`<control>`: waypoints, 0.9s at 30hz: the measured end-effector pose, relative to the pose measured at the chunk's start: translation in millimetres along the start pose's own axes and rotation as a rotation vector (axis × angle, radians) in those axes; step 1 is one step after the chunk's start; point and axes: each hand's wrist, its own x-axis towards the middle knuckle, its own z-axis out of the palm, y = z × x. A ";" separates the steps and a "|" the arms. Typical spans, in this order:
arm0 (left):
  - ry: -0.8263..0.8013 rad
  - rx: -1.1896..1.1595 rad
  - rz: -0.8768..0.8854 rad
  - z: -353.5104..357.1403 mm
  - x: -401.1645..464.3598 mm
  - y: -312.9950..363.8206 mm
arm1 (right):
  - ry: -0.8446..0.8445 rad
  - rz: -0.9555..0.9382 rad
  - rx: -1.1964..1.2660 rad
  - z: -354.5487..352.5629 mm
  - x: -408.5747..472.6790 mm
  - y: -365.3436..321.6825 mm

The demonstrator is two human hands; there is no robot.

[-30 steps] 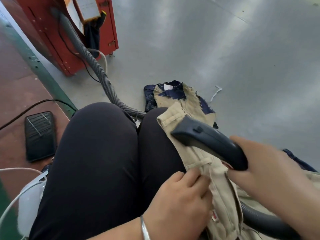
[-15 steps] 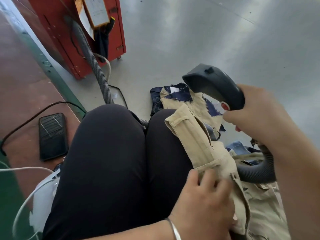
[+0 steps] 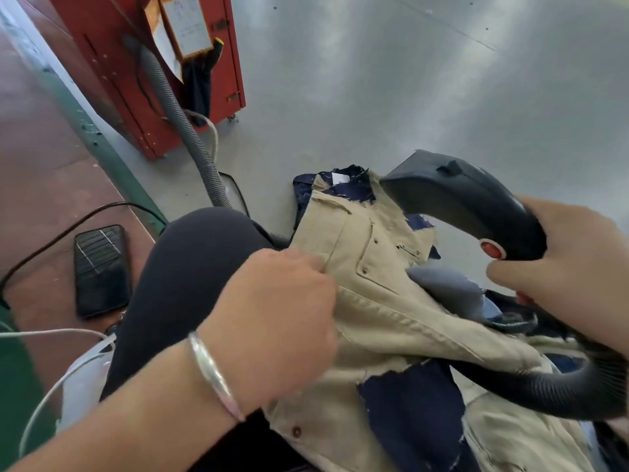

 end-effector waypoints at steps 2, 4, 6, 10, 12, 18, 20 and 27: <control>0.137 -0.113 0.008 9.7 0.4 30.4 | -0.027 -0.015 -0.018 1.0 0.9 -3.2; 0.057 -0.069 0.046 25.1 7.4 49.2 | -0.102 -0.032 -0.051 6.4 1.0 -7.6; -0.078 -0.047 0.056 40.4 11.7 55.1 | -0.189 -0.034 -0.101 15.0 3.6 -11.3; -0.068 -0.038 0.057 46.7 7.2 49.0 | -0.243 -0.086 -0.247 32.2 20.9 -25.3; 0.000 -0.052 0.074 52.3 8.5 46.0 | -0.217 -0.109 -0.273 38.2 38.1 -36.3; 0.003 -0.011 0.081 53.9 11.1 44.5 | -0.194 -0.237 -0.367 77.0 100.1 -74.6; 0.017 -0.021 0.085 54.1 10.5 45.9 | -0.192 -0.219 -0.357 85.2 119.0 -84.6; 0.182 -0.091 0.183 62.1 18.8 30.3 | -0.136 -0.183 -0.103 34.1 109.9 -57.8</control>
